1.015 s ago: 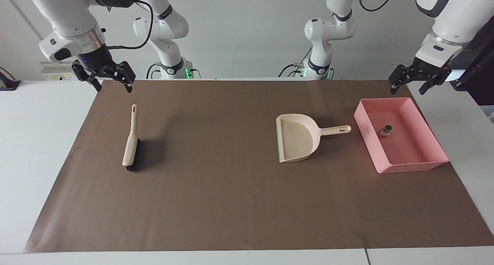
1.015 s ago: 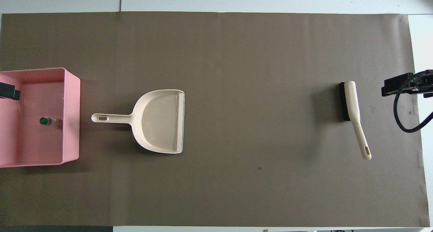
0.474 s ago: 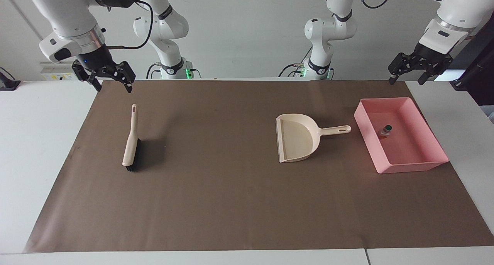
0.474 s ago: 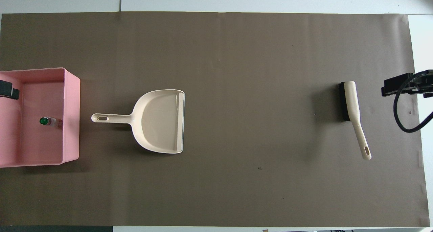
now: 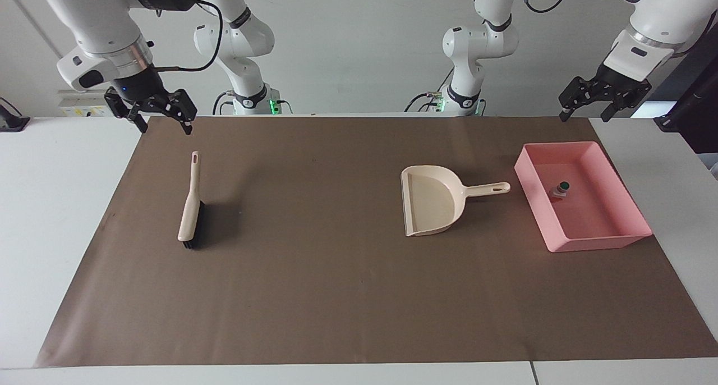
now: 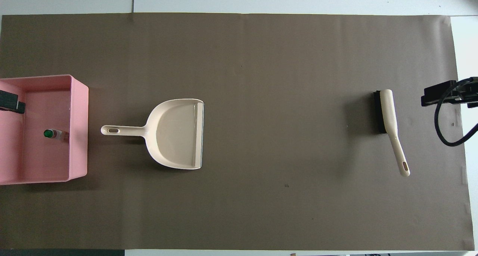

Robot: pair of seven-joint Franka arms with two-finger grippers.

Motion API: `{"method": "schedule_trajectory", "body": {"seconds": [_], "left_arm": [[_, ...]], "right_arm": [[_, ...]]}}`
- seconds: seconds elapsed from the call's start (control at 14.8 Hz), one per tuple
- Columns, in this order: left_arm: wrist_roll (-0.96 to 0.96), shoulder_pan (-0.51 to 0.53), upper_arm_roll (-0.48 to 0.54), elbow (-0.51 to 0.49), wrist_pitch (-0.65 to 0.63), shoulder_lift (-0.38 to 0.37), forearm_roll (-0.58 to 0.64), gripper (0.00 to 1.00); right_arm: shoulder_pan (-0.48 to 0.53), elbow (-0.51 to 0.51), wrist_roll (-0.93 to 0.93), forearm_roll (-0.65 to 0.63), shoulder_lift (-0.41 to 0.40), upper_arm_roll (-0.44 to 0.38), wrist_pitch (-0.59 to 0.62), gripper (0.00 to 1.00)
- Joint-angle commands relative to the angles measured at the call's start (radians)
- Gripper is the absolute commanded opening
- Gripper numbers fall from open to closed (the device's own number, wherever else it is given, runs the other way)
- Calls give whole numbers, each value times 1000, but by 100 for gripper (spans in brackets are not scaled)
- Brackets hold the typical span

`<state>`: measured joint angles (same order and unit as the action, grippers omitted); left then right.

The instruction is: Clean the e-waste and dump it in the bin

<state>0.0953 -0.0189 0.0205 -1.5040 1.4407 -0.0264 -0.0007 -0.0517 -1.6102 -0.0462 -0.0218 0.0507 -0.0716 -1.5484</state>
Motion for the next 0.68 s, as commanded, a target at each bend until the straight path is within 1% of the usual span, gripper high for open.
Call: {"method": "schedule_trajectory", "body": {"seconds": [0.0, 0.34, 0.61], "left_arm": [[-22, 5, -1, 33, -33, 14, -7, 97], [-37, 8, -5, 28, -31, 13, -9, 97], [-31, -1, -5, 4, -31, 2, -5, 97]], "right_arm": [[4, -16, 20, 5, 15, -2, 8, 100], [4, -16, 20, 5, 15, -1, 8, 100], [4, -16, 20, 5, 15, -1, 8, 100]]}}
